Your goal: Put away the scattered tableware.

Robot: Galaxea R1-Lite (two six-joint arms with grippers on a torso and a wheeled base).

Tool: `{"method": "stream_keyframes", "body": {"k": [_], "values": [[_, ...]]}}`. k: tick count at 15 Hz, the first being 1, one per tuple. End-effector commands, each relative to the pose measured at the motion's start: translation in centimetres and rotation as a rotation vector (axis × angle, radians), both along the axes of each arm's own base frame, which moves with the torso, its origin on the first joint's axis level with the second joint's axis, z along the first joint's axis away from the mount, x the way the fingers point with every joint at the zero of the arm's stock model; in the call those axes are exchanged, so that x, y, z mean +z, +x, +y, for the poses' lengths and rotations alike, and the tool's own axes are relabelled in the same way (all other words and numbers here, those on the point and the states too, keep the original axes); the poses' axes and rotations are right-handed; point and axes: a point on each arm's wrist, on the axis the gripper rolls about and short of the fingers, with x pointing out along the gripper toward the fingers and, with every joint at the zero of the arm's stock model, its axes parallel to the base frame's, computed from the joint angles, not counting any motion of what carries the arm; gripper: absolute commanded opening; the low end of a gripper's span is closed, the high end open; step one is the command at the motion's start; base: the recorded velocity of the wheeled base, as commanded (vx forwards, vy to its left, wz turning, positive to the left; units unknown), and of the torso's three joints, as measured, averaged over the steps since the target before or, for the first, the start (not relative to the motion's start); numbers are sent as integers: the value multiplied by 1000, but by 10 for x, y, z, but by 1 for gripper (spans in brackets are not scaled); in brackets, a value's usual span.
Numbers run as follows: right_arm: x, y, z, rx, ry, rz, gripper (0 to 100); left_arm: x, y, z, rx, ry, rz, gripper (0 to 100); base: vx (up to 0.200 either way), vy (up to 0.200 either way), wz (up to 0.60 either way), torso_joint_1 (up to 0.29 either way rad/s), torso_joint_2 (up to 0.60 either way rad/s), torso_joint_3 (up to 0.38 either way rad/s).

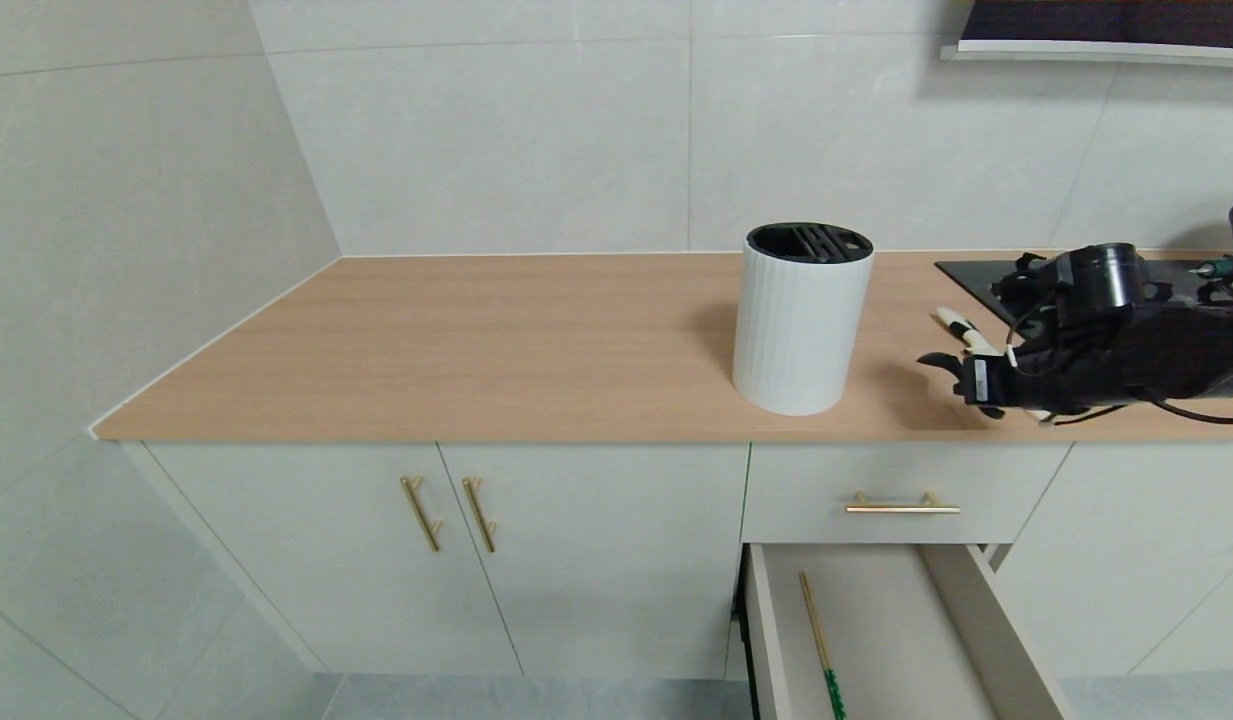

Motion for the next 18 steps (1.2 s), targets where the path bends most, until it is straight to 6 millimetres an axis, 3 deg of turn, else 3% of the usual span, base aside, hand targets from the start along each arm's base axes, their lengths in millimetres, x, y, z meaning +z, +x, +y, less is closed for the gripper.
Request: {"method": "stream_keyframes", "body": {"k": [1,4,7,12,18], "values": [[18,-58,-3,-22,-3,-2,0,0,0,0,1,0,1,100,0,0,0,0,0,0],[-7,-107,1,-2,-5,32,0,0,0,0,2,0,1,100,0,0,0,0,0,0],[-22,-135,7,42,-20,-61,0,0,0,0,1,-1,1,100,0,0,0,0,0,0],[-61,-151,16,186,-142,63,0,0,0,0,1,-1,1,100,0,0,0,-50,117,70],[-82,-150,32,258,-153,148,0,0,0,0,1,-1,1,100,0,0,0,-196,481,278]]}}
